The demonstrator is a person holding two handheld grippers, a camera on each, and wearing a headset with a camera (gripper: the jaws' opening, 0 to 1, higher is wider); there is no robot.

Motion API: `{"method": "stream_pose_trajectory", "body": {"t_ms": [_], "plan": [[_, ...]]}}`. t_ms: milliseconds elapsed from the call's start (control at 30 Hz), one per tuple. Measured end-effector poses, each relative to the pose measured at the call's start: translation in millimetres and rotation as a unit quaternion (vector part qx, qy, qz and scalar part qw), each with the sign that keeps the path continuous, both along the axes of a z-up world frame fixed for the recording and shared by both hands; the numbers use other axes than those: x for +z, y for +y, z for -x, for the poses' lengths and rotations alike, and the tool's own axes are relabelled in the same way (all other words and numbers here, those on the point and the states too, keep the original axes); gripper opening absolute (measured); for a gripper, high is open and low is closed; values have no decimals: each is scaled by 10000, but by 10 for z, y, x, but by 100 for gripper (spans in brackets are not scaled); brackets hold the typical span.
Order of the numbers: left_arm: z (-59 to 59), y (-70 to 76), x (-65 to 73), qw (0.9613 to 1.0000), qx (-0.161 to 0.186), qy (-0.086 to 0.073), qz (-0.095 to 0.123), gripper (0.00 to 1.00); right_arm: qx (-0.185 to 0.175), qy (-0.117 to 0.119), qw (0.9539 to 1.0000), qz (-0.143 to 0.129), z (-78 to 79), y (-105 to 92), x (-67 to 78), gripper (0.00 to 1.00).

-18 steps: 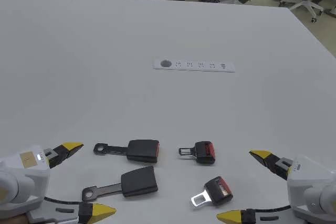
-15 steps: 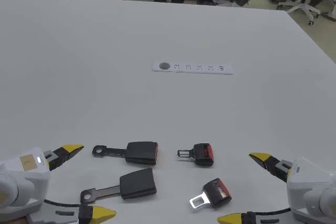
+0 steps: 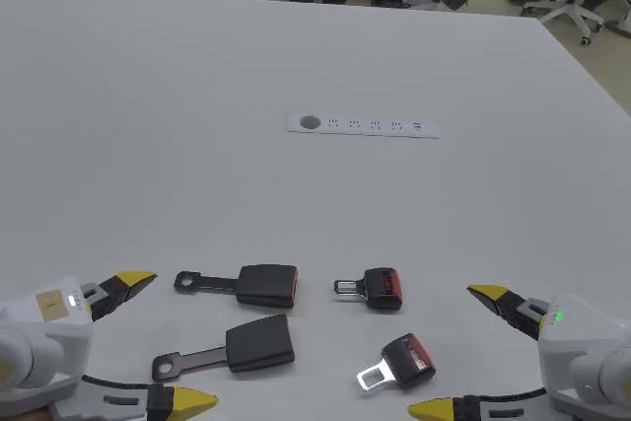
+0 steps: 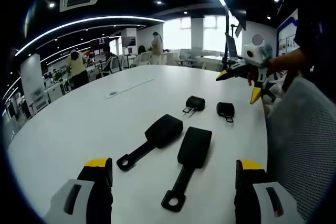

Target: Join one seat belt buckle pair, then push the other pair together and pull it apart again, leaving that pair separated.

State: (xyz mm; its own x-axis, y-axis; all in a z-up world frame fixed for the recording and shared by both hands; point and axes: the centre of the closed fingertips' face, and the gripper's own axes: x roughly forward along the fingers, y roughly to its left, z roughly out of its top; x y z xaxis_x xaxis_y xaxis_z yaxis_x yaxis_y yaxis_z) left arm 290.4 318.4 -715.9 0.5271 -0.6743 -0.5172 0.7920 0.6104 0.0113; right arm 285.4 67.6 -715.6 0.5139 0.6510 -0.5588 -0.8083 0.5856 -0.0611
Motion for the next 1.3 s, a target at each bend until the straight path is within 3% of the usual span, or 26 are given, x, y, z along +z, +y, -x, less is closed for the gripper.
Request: {"method": "stream_pose_trajectory", "body": {"t_ms": [1300], "plan": [[27,-73,51,10000,-20,5,4,99,-45,-26,10000,-4,-32,-35,5,98]]}}
